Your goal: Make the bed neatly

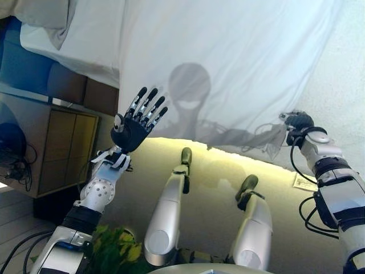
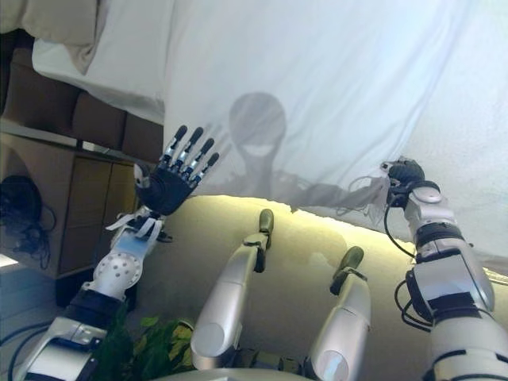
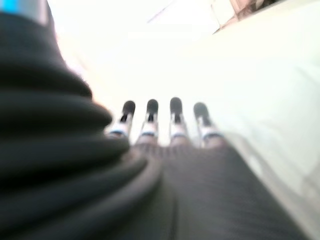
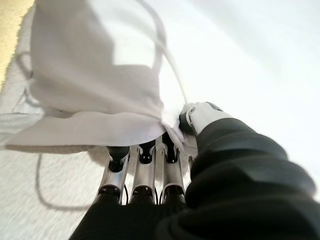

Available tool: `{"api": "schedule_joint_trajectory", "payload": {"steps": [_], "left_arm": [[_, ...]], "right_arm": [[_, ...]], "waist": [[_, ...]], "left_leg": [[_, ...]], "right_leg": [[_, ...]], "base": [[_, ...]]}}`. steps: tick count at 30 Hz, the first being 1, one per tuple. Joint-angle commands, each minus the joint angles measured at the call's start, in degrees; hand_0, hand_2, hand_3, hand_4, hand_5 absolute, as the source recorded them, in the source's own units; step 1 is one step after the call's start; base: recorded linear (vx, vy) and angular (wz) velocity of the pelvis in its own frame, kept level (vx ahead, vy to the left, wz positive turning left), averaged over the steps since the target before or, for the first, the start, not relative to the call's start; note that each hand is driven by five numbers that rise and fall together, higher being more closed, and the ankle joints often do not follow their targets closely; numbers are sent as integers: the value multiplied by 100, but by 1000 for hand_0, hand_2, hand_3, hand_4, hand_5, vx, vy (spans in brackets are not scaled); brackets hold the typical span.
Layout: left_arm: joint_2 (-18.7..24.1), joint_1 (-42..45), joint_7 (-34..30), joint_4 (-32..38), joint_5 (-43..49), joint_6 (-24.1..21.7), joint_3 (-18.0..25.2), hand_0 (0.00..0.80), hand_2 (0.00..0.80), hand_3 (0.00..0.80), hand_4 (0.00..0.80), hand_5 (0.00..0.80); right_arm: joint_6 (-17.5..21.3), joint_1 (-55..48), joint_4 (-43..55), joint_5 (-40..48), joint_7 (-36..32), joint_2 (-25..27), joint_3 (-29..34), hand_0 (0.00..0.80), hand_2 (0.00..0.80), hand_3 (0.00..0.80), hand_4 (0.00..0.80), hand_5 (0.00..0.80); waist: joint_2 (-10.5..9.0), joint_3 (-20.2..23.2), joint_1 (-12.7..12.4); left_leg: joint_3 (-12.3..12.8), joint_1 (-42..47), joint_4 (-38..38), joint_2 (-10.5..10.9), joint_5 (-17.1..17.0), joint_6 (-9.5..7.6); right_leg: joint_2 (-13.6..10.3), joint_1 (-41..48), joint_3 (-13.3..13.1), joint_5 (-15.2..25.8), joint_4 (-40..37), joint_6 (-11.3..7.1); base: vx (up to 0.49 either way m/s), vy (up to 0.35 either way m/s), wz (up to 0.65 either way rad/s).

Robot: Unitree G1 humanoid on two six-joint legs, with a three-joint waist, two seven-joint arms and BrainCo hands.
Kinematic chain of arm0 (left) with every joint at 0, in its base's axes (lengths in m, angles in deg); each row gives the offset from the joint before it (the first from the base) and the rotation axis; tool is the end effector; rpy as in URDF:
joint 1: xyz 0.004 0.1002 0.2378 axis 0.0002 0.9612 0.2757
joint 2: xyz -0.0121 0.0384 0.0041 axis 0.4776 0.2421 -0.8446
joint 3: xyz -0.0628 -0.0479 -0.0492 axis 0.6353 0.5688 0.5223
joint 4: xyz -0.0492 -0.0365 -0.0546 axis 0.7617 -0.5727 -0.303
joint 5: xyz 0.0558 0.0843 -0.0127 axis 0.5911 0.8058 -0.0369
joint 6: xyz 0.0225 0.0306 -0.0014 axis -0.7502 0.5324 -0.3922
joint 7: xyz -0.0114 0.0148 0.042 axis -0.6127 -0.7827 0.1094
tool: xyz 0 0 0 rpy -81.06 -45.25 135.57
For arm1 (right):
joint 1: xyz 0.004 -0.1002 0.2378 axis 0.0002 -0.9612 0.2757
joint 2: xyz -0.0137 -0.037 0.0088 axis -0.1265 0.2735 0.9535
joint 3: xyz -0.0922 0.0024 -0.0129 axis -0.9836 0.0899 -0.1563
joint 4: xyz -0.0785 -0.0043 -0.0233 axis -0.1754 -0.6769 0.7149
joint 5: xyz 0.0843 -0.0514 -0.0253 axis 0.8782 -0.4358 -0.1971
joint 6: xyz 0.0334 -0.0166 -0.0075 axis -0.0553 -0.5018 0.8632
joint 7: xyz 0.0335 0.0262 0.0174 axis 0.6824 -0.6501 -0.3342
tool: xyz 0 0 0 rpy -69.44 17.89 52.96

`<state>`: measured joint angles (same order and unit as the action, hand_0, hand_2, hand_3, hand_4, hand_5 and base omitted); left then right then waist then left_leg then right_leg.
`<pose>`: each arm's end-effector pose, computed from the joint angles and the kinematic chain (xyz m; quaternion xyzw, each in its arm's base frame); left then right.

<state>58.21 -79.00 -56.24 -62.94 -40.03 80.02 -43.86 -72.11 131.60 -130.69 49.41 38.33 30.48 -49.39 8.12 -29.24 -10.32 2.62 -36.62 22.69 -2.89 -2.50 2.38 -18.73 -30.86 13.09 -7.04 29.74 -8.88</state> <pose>0.2557 0.1943 0.1004 -0.3812 -0.1312 -0.3630 0.8401 0.3057 -0.3048 0.1143 -0.0713 0.1571 -0.1346 0.9758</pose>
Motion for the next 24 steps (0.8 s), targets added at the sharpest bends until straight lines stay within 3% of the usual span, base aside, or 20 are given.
{"api": "schedule_joint_trajectory", "payload": {"steps": [1,16,24], "left_arm": [[106,-146,-171,233,-87,-136,145,0,0,0,0,0],[597,155,361,677,-171,-11,463,0,0,0,0,0],[706,237,458,693,-258,150,592,0,0,0,0,0]], "right_arm": [[-133,-248,-96,-12,36,140,46,800,800,800,800,800],[-779,-1775,-701,-383,969,944,956,800,800,800,800,800],[-727,-1880,-691,-302,938,1114,1171,800,800,800,800,800]], "waist": [[-100,-56,-33],[-426,-56,159],[-493,-56,163]], "left_leg": [[99,348,-154,284,523,-188],[179,681,-148,125,619,-184],[190,755,-69,84,667,-190]], "right_leg": [[250,-212,303,438,-94,178],[372,255,259,541,-372,123],[387,385,256,508,-361,129]], "base": [[-30,-18,-4],[48,-42,1],[27,-22,1]]}}
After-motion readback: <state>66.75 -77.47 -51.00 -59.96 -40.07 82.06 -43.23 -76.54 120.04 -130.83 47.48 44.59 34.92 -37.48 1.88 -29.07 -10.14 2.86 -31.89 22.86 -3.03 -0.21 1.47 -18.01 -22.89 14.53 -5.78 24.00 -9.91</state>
